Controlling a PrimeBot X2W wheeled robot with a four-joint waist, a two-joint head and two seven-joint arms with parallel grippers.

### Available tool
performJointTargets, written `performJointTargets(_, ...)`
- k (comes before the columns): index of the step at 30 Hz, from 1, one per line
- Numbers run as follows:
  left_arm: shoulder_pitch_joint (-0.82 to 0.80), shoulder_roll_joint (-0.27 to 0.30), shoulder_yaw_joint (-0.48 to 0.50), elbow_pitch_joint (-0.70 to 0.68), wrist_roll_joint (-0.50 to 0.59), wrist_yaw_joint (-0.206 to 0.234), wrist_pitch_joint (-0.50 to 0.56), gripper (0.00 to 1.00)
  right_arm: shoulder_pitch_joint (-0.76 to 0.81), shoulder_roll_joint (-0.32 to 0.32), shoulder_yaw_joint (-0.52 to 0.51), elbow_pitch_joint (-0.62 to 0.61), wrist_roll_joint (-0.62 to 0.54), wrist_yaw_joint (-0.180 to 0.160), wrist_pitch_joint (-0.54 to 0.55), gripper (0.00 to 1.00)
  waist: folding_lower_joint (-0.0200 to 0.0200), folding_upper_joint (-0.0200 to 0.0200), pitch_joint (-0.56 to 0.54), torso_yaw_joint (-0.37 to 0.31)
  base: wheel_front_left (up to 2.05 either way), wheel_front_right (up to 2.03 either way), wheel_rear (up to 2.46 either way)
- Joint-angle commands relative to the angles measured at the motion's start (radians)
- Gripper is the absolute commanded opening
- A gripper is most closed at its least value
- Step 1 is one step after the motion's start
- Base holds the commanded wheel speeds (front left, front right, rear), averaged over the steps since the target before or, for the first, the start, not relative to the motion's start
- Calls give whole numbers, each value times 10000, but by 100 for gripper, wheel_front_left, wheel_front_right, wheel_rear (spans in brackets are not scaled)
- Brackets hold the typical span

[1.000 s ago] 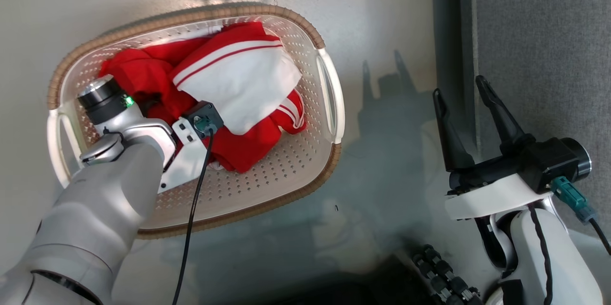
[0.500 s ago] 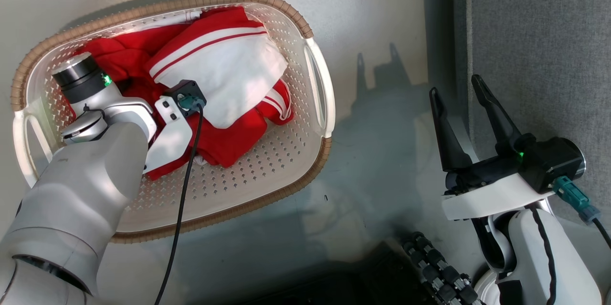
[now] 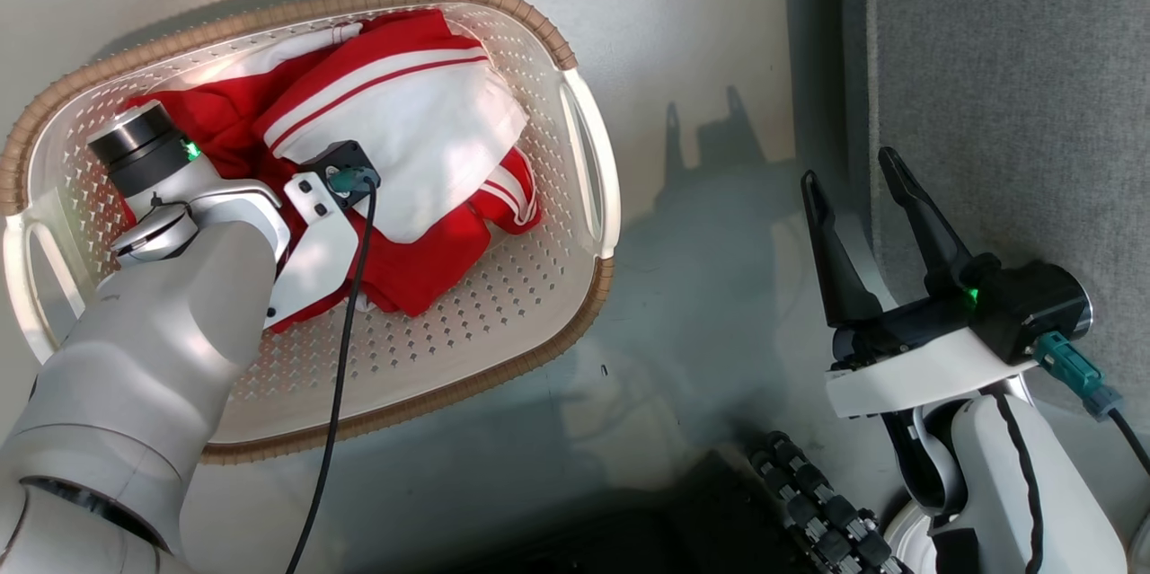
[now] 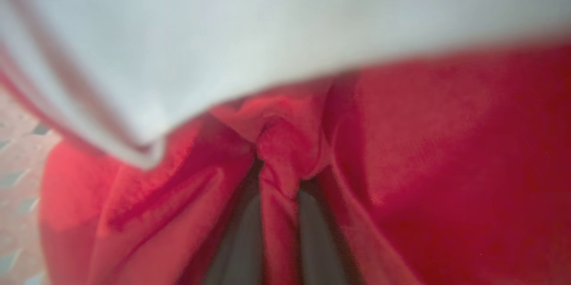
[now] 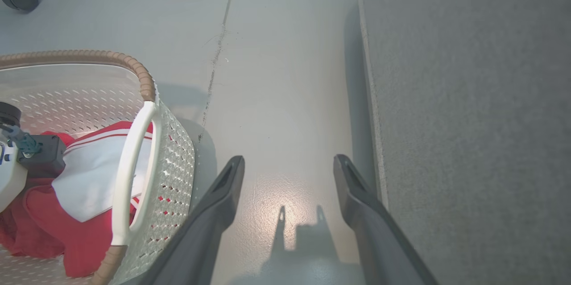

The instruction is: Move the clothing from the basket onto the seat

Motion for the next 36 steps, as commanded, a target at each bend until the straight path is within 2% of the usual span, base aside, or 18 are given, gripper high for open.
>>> performJointTargets(1,57,217,12,105,-67,-8,-18,0,-173,-23,15,45,81,19,-58,100,-1,0,-26,-20,0,0,0)
performJointTargets(6,107,130,-66,81,-186,32,-180,0,-381,-35,-24,183,52,18,-60,100,-1,0,-151,-25,0,0,0)
performJointTargets(15,674,-602,75,62,-753,219,-789,0,-396,-62,-496,550,-505,8,-60,100,-1,0,-1390,505,0,0,0)
performJointTargets(25,1905,-1203,199,60,-1390,416,-1940,0,-121,-91,-910,1402,-1011,12,-48,100,-1,0,-3890,1394,0,0,0)
performJointTargets(33,3022,-1330,350,-412,-2333,552,-3201,0,434,-338,-874,1971,-984,10,-46,100,-1,0,-6221,2078,0,0,0)
performJointTargets(36,3245,-1321,398,-666,-2662,553,-3386,0,577,-405,-801,2094,-1017,10,-45,100,-1,0,-6684,2199,0,0,0)
